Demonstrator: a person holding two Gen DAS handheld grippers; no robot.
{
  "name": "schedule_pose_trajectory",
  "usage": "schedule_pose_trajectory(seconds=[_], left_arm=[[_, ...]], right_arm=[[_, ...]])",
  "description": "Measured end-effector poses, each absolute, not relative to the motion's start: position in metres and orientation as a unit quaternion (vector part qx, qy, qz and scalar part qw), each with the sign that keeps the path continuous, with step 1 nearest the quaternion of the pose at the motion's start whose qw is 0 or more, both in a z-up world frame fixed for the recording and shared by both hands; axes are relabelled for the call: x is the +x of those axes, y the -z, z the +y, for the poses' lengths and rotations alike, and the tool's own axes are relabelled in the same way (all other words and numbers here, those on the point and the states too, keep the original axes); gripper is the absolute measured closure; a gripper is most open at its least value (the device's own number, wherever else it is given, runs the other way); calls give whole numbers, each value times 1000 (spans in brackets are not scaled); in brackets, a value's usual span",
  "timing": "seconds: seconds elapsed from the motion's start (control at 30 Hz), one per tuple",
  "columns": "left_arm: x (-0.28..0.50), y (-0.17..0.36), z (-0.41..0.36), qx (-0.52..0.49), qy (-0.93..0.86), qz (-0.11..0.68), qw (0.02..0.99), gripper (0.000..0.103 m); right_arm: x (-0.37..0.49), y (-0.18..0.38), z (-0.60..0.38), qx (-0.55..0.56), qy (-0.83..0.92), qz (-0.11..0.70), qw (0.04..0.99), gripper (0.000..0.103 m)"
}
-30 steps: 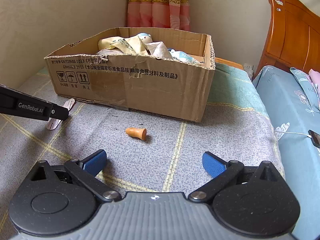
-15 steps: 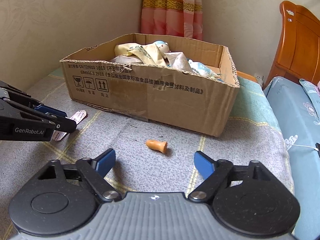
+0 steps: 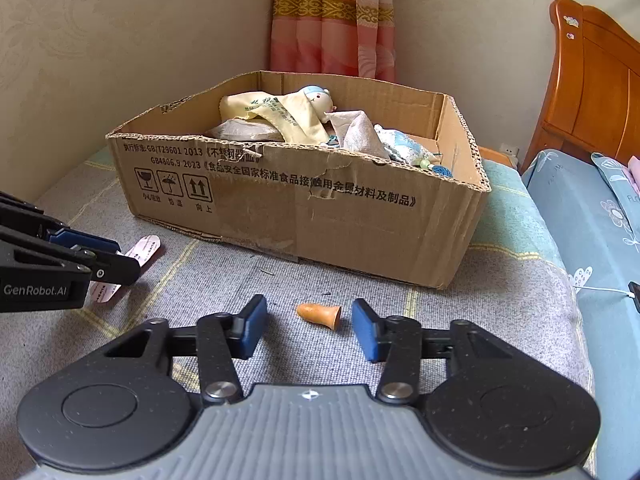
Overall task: Organize soft objects
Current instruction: 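Close the right gripper on the orange earplug, then carry the earplug into the box and open the right gripper while the left gripper carries the patch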
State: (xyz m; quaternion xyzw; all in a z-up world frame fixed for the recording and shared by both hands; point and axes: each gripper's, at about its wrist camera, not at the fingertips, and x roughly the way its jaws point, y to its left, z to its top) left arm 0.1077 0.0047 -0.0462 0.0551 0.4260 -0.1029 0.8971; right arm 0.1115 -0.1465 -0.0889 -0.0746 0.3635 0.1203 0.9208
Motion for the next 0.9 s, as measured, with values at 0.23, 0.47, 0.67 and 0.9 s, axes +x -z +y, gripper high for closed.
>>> schedule_pose_trajectory(seconds=[0.23,0.47,0.67,0.9], left_arm=[[102,39,4,62,117,420,898,86],[91,20,2,75,146,414,896,85],[84,-10,0,84,177,392,899,86],[103,-44,-16,94,205,343,912,85]], right_arm=[[110,88,-146,-90,-109,360,922,77],[101,76,-148,-106,-115,350,923,77],[92,56,-156,-121,-142,346,920,77],[87,21,-169,-112,-160,331,923,77]])
